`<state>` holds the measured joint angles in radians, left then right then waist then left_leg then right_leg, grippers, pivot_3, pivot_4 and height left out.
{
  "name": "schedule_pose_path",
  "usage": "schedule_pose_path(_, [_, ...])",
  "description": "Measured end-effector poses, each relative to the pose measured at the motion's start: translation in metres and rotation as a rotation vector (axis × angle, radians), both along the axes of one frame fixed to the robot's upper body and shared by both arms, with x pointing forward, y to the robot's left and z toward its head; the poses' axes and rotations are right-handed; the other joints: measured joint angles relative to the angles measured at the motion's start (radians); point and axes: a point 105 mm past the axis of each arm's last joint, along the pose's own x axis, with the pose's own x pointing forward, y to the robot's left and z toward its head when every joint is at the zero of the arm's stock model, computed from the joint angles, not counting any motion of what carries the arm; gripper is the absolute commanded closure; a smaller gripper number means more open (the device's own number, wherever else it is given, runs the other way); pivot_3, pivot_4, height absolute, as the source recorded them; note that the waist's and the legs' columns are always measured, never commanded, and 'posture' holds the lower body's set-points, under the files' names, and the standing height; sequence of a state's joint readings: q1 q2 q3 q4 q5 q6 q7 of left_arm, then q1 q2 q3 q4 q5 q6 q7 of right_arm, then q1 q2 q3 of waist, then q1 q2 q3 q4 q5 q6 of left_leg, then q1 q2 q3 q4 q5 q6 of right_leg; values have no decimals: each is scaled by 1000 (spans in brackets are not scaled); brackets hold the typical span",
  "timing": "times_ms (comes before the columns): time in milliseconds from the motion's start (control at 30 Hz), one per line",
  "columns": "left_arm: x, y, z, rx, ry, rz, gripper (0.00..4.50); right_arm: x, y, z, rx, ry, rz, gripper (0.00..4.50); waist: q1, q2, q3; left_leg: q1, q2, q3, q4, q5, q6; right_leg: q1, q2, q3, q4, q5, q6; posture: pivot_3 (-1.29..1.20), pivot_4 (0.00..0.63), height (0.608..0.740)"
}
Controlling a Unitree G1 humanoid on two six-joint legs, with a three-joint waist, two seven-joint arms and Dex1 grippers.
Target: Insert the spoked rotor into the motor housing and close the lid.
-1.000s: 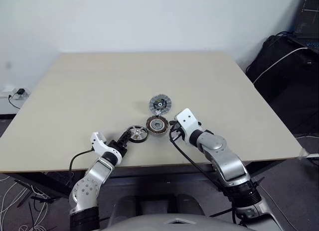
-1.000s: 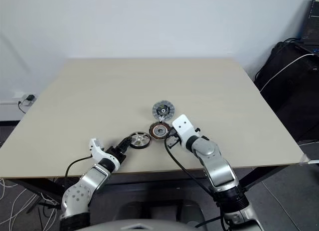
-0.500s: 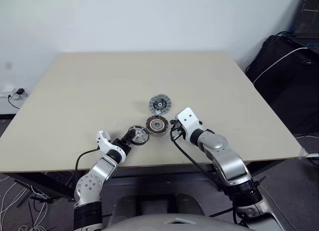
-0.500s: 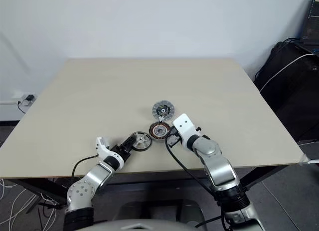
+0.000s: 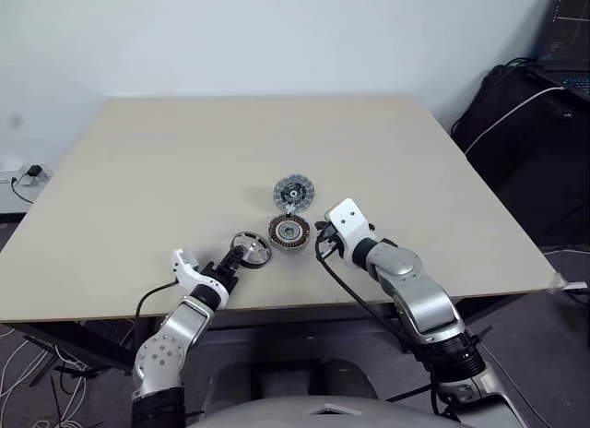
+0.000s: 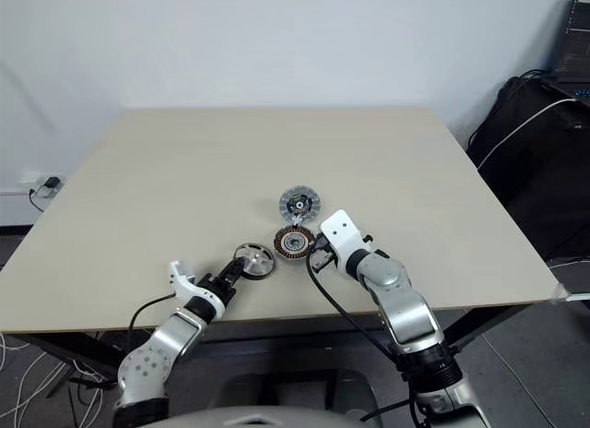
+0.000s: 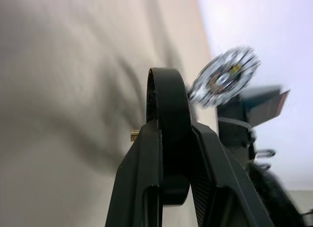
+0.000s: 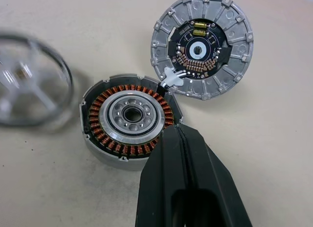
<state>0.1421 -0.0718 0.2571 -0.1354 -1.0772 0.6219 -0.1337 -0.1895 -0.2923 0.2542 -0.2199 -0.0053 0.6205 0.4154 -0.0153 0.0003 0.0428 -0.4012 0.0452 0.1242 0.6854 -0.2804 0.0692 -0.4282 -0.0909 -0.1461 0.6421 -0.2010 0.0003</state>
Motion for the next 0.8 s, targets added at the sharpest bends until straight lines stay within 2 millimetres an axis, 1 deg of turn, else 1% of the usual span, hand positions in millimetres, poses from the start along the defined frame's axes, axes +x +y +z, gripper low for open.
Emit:
schedule_pose_path(67, [2, 2, 13, -16, -72, 10, 4071, 0, 0, 2, -1, -9, 3, 4500, 3, 0, 0, 0, 0, 0, 0, 0, 0, 0, 0, 0, 0, 0, 0, 0, 0, 740])
schedule_pose_path(133, [4, -2, 24, -49, -133, 0, 4071, -1, 0, 6, 0, -21, 8, 4500, 3, 0, 0, 0, 0, 0, 1, 0, 0, 0, -1, 0, 0, 0, 0, 0, 0, 740])
schedule_pose_path(267, [9, -20, 34, -76, -183, -56, 4071, 0, -2, 6, 1, -21, 2, 4500, 4, 0, 0, 0, -1, 0, 1, 0, 1, 0, 0, 0, -1, 0, 1, 0, 0, 740])
schedule_pose_path(333, [15, -29, 38, -79, -208, -81, 4071, 0, -3, 8, 3, -26, 1, 4500, 4, 0, 0, 0, -1, 0, 1, 0, 1, 1, 0, 0, 0, 0, 1, 0, 0, 740])
schedule_pose_path(400, [23, -32, 41, -72, -228, -80, 4071, -1, -4, 10, 5, -32, -1, 4500, 3, 0, 0, 0, -1, 0, 1, 0, 1, 2, 0, 0, 0, 0, 1, 0, 0, 740])
schedule_pose_path(467, [31, -36, 40, -80, -234, -84, 4071, -2, -9, 11, -1, -38, -9, 4500, 3, 0, 0, 0, -1, 0, 1, 1, 2, 2, 1, 0, 0, 0, 1, 0, 0, 740])
schedule_pose_path(567, [37, -47, 31, -100, -201, -122, 4071, -3, -12, 11, -7, -43, -17, 4500, 3, 0, 0, -1, -1, 0, 1, 3, 5, 3, 1, 0, 0, 1, 1, 0, 0, 740])
schedule_pose_path(700, [41, -60, 14, -118, -129, -173, 4071, -7, -13, 9, -7, -33, -26, 4500, 3, 0, 0, -2, -1, 0, 1, 3, 5, 2, 1, 0, 0, 1, 1, 0, 0, 740])
schedule_pose_path(800, [41, -69, 8, -129, -108, -215, 4071, -8, -16, 10, -9, -36, -42, 4500, 3, 0, 0, -3, -1, 0, 1, 3, 5, 2, 1, 0, 0, 1, 2, 0, 0, 740])
